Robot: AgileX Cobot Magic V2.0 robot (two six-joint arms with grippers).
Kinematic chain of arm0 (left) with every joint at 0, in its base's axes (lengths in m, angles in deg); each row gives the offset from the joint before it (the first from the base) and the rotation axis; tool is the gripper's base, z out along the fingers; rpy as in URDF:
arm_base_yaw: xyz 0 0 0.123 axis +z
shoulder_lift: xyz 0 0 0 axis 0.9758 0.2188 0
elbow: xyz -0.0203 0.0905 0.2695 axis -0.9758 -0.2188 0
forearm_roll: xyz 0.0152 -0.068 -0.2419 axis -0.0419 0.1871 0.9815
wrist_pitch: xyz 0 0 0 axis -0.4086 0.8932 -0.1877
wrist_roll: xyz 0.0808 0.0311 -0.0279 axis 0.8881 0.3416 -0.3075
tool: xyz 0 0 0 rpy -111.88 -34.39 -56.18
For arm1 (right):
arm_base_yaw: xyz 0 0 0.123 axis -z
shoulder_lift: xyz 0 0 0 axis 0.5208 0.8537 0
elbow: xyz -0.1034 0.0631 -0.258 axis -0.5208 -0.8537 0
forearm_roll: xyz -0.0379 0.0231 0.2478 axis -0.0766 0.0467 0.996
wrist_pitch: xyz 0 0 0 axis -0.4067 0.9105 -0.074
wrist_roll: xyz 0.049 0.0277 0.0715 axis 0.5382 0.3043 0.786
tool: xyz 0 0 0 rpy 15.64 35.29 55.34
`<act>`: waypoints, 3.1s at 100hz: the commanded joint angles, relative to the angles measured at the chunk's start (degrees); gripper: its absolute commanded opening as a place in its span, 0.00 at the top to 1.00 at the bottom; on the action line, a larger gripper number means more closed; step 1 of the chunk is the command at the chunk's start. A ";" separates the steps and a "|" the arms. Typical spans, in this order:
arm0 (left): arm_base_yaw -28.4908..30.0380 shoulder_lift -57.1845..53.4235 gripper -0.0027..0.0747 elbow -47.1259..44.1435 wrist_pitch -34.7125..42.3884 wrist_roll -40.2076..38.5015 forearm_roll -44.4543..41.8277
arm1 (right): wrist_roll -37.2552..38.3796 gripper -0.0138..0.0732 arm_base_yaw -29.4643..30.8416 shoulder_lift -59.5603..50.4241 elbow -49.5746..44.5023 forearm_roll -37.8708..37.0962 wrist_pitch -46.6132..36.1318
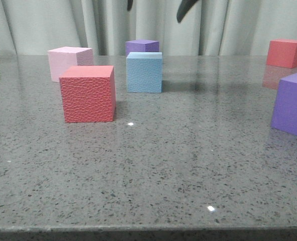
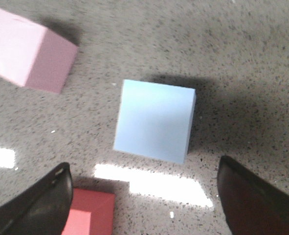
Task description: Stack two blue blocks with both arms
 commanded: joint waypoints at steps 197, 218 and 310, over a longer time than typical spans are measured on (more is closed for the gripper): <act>7.92 51.57 0.55 44.39 -18.43 10.99 11.25 | -4.36 0.15 -5.85 -33.02 -26.27 -7.87 -12.76; 5.66 51.57 0.55 55.23 -24.90 7.18 16.51 | -4.36 0.15 -5.85 -34.30 -26.27 -10.40 -12.01; -36.20 56.77 0.55 69.20 -25.45 -27.14 1.40 | -2.12 0.15 -5.15 -48.68 -40.14 -16.29 -9.30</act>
